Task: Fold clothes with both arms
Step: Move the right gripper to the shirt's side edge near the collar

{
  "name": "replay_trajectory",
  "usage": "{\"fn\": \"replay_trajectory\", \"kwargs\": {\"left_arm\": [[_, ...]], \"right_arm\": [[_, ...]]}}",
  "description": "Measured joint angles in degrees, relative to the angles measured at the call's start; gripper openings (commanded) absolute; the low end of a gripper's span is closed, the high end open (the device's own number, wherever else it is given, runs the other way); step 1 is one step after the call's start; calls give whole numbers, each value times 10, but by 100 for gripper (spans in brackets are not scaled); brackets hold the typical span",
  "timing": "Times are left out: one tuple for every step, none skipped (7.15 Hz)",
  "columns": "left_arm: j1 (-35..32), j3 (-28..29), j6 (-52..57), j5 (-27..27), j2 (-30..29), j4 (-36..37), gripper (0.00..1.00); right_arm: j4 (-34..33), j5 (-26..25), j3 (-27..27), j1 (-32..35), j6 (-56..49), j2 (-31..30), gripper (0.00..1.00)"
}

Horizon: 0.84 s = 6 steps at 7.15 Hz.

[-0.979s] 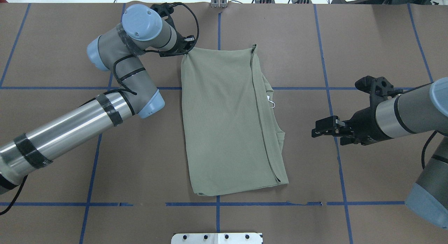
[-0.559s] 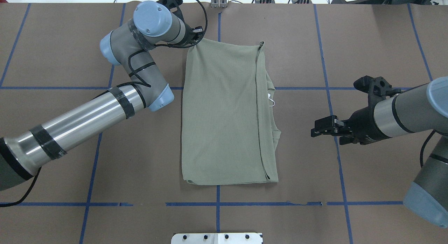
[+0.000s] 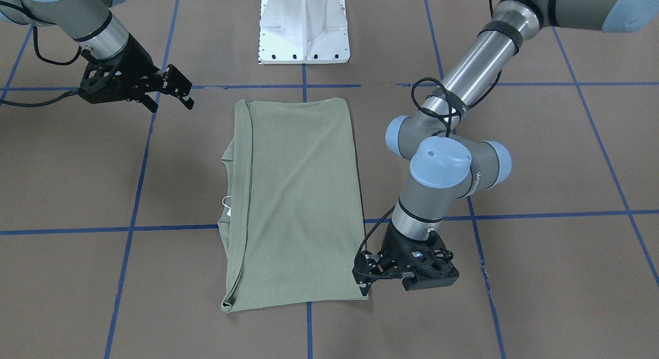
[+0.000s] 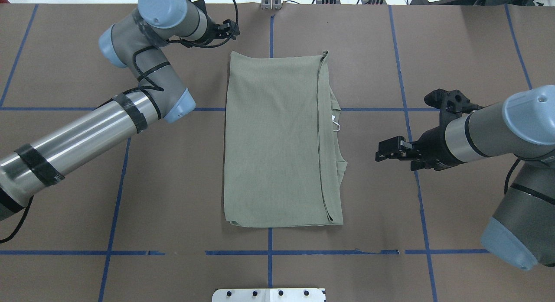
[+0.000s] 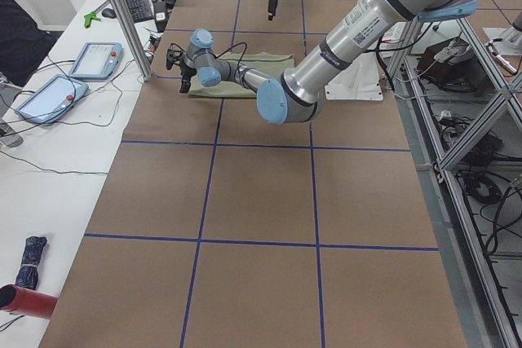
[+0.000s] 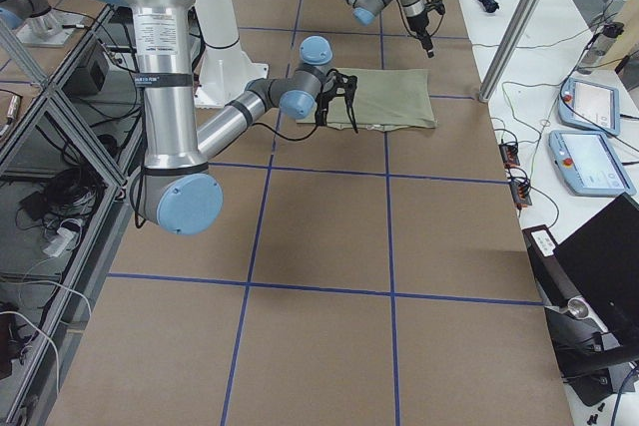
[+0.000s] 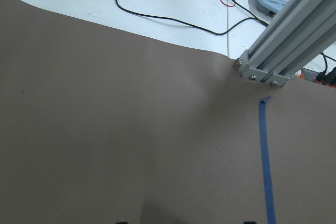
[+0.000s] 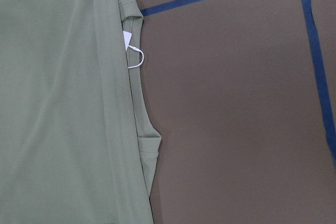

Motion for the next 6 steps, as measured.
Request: {"fn": "replay_trajectory", "kwargs": {"left_arm": [[-5, -66, 6, -20, 44, 15, 100], [-9, -154, 8, -35, 94, 42, 100], [-11, -241, 9, -45, 136, 78, 100], [-12, -312, 10, -49, 166, 105, 100], [-10, -362, 9, -51, 184, 120, 100], [-8, -391, 6, -51, 192, 126, 100]], "right_arm": [[-31, -11, -26, 0, -14, 43, 100], [-90, -26, -59, -1, -39, 108, 100], [-141, -41, -98, -1, -68, 167, 100], [-166, -54, -135, -1, -102, 204, 100], [-176, -65, -171, -1, -138, 227, 100], [-178, -74, -208, -1, -163, 248, 100]]}}
